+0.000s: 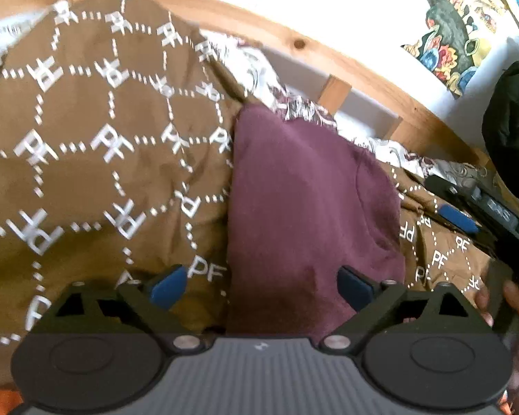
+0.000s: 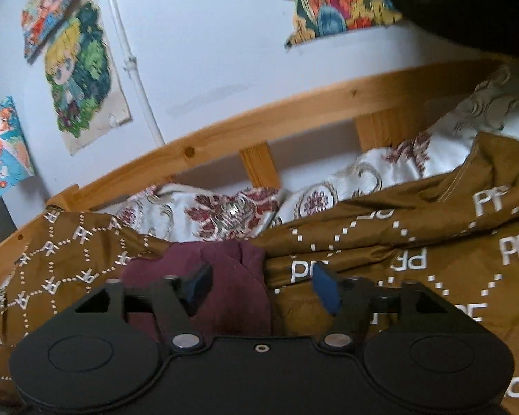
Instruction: Fold small clothes
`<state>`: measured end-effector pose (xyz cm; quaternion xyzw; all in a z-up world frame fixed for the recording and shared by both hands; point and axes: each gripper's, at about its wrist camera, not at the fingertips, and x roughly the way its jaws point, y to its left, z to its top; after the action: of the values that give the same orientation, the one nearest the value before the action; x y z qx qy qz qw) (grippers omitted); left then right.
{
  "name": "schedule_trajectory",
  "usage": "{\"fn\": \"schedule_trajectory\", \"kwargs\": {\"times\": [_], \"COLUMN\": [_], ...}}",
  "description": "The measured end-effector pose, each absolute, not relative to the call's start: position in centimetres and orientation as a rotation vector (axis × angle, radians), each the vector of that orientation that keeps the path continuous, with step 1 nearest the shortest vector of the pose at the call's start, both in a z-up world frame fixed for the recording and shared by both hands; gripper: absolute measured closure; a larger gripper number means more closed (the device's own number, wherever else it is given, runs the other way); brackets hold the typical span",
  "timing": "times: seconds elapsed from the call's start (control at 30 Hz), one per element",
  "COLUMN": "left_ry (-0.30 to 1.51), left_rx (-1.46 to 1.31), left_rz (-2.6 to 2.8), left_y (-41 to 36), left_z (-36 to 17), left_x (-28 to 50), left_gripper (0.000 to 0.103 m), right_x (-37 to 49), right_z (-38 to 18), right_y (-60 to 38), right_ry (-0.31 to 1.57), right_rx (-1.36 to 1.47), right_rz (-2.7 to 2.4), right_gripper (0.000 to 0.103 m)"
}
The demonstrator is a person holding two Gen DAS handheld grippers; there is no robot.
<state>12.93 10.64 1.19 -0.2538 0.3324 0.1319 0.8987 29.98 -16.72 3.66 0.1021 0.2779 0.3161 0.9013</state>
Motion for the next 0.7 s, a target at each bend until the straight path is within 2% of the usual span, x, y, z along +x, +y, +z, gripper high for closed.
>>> {"fn": "schedule_trajectory", "kwargs": {"times": [0.27,0.7], "left_ry": [0.605,0.529], "left_rx": [-0.415,-0.306], "left_rz": [0.32,0.332], "left_y": [8.7,5.0], "left_z": [5.7,9.1], "left_x": [10.1,5.0], "left_gripper": [0.001,0.001], "right_x": [24.8,16.9], "right_z": [7.2,10.9], "right_y": [-19.5,-24.3], "right_ry": [0.477,0.393], "right_rx": [0.217,0.225], "right_rz": [0.696,0.685], "right_gripper": [0.002,0.001]}}
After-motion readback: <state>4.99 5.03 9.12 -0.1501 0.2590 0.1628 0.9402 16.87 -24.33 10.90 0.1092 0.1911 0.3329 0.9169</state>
